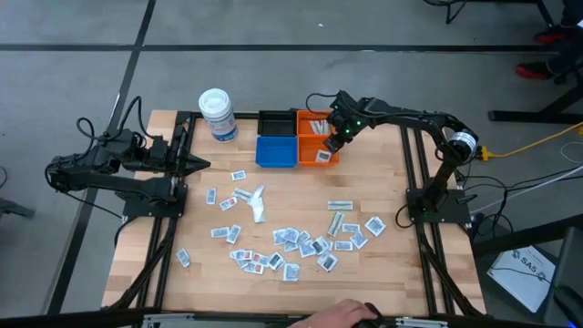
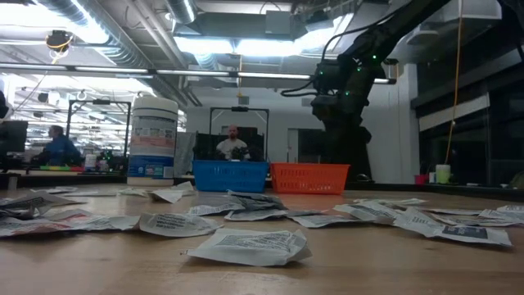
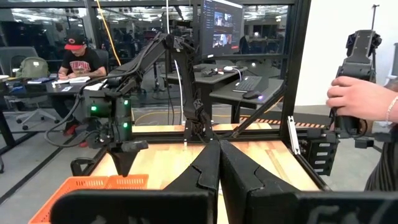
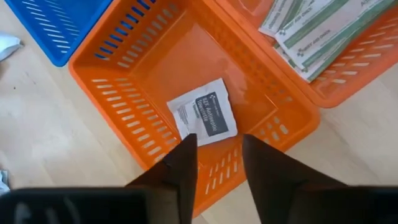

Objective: Pick & Place First Aid Supplies
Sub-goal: Put the towelette pack into the bottom orange bin

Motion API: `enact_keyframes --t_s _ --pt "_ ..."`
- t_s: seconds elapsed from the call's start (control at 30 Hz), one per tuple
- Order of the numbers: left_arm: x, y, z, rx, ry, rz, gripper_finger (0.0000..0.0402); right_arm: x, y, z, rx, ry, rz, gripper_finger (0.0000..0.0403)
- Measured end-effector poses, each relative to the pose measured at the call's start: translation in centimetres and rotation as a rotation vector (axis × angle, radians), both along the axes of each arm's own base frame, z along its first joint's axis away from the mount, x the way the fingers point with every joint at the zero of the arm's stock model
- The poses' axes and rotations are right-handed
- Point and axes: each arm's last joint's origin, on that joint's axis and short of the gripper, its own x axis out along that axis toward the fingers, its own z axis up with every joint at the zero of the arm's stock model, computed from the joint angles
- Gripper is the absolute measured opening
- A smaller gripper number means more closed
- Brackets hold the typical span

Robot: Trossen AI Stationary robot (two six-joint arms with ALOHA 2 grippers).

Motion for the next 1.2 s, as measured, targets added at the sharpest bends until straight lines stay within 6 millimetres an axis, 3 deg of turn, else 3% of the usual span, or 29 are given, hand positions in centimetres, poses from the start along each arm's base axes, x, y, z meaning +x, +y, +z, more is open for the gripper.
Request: enact_keyframes --t_s 0.23,0.6,0.87,1.2 --pt "0.0 0.0 0.0 0.000 0.000 0.000 0.0004 -0.4 0.6 1.7 -0.031 -0.040 0.003 0.0142" --pt "0.0 0.0 0.0 0.001 0.000 0.000 0.0004 -1.4 4.1 4.3 -0.082 0.035 0.051 0.0142" --pt "0.0 0.0 0.0 0.001 0.000 0.000 0.0004 -2.4 8.8 4.7 -0.063 0.079 0.080 0.0143" --pt "0.0 0.0 0.0 0.000 0.000 0.000 0.0004 -4.0 16.0 2.9 0.061 0.144 0.083 0.0143"
